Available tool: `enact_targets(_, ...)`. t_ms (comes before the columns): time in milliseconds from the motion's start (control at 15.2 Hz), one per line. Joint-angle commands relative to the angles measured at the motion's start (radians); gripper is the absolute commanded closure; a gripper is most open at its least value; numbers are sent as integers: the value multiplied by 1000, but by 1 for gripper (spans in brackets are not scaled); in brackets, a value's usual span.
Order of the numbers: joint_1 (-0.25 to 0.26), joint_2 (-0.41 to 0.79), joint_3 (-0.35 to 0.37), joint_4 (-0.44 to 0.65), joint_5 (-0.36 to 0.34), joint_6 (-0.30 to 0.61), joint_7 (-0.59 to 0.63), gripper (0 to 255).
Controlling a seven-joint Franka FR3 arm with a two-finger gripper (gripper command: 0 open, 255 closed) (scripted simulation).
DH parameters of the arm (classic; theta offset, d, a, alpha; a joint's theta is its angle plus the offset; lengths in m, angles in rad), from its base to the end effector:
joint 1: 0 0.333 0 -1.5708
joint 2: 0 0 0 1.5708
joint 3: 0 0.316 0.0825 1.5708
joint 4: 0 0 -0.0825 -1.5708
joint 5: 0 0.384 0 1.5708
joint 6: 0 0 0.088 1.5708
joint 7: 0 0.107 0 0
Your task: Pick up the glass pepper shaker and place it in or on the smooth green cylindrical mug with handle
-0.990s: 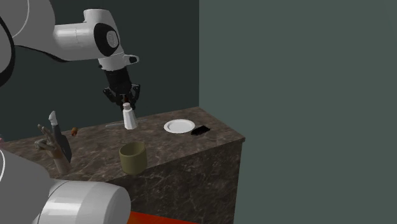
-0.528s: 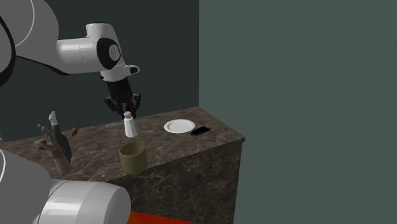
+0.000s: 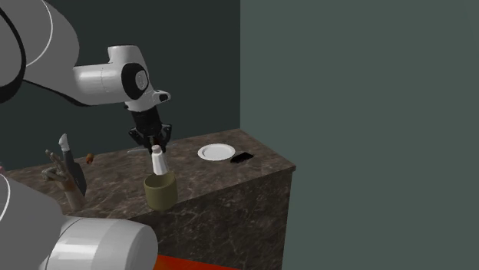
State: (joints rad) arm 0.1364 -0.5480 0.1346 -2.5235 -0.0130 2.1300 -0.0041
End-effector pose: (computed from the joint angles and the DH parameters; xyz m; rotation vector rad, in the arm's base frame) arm 0.3805 0.1075 0.4763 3.0424 0.4085 0.2448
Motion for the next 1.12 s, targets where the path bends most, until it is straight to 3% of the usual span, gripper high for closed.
enact_targets(0, 0, 8, 2, -30, 0, 38, 3, 255)
enact_targets(528, 0, 8, 2, -30, 0, 38, 3, 255)
enact_targets(594, 0, 8, 2, -30, 0, 38, 3, 0)
enact_targets(924, 0, 8, 2, -30, 0, 38, 3, 0)
enact_targets(1056, 3, -23, 0, 15, 3, -37, 1, 0)
